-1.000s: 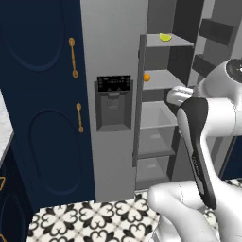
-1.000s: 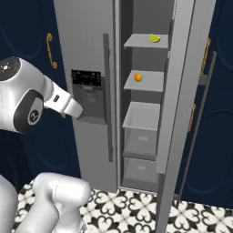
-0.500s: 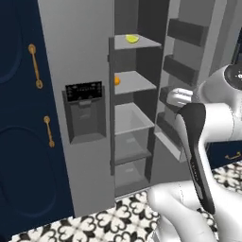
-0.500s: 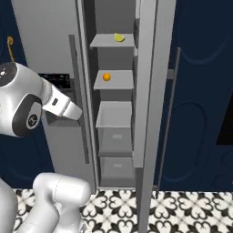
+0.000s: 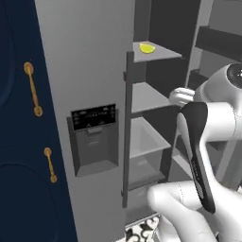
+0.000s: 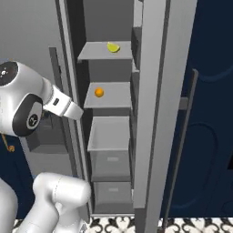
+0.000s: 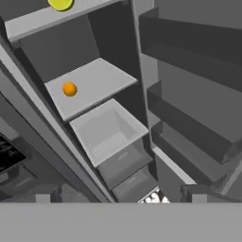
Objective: Grab a lemon wedge from the fridge and one ice cube from the ice bowl, and put them in the glass of lemonade.
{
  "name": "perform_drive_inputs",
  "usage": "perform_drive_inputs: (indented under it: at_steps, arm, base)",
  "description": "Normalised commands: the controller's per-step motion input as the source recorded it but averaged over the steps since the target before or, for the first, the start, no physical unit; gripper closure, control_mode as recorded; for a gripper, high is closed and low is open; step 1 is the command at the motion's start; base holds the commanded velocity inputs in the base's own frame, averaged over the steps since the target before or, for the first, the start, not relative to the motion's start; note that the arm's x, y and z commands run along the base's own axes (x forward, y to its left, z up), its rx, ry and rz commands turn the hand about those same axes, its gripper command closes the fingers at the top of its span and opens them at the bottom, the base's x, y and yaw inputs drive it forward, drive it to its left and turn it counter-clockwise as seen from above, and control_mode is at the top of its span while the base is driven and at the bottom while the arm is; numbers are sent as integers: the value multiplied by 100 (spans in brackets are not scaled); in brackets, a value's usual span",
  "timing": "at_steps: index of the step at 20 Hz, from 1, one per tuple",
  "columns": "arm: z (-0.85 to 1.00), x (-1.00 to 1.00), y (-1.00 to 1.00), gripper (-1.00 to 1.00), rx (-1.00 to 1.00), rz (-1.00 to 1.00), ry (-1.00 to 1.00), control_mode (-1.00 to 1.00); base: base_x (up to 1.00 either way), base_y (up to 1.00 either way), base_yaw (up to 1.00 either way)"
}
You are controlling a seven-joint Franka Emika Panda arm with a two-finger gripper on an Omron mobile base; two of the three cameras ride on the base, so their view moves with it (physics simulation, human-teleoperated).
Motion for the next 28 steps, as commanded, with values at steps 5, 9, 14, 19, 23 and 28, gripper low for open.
perform_drive_inputs:
  at_steps: [5,9,14,19,23,28]
  arm:
    - [0,0,0,-100,0,0,0,100]
    - [0,0,0,-100,0,0,0,100]
    - [0,0,0,-100,0,0,0,100]
    - [0,0,0,-100,0,0,0,100]
    - [0,0,0,-100,0,0,0,100]
    - [0,0,0,-100,0,0,0,100]
  base:
    - [78,-21,-1]
    - [57,-44,0]
    - [67,-25,0]
    - [63,16,-6]
    - [40,23,-16]
    - [-18,50,-1]
